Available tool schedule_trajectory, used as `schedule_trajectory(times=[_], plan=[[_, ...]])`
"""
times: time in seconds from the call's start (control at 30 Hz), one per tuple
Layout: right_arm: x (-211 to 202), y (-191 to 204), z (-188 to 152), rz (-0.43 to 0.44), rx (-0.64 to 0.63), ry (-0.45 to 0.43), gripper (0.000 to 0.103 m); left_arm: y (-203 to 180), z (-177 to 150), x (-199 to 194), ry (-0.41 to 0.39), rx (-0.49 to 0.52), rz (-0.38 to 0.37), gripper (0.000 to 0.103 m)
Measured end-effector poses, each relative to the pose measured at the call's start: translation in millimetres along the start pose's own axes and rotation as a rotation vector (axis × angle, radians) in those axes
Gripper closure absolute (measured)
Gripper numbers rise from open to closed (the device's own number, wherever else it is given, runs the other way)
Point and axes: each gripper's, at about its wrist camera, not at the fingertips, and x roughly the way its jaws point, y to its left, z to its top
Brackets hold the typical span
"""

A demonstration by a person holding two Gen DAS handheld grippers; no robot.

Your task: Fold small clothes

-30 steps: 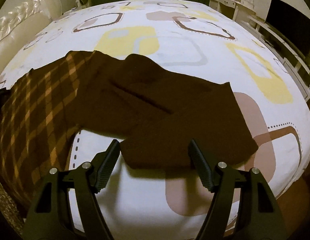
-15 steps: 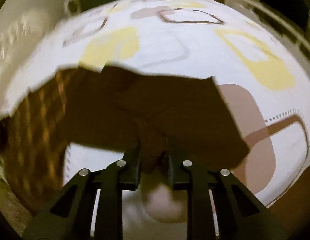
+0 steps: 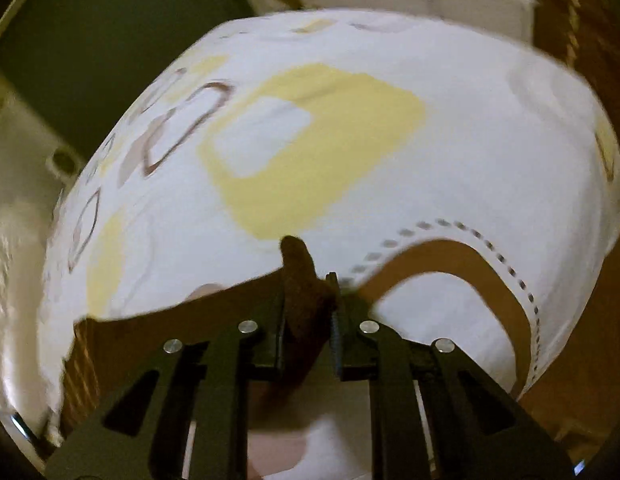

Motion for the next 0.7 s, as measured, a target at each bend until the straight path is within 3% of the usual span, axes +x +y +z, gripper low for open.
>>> schedule_trajectory(times=[0.07,0.13,0.33,0.5,0.7], plan=[[7,-22,1,-0.001,0.06,0.023,0.075,-6,-3,0,0.013,0.003,-0.006,0.004],[4,-45,0,-0.02,0.115,-0.023,0.067,-9,-6,0,0.024,0.004,-0.009,0.004],[-8,-70,-17,0.143,0.208,-0.012,0.042,-16,-9,-8,0.019,0.002,-0.017,0.004],[-14,-77,-32,0.304,0.335,0.023,0.031,-21,-11,-16,0.015,-0.004,-0.028,0.004],[-4,-45,-34,0.206,0.266,0.068,0.025,-23,-17,-21,0.019,-0.01,-0.029,0.004]])
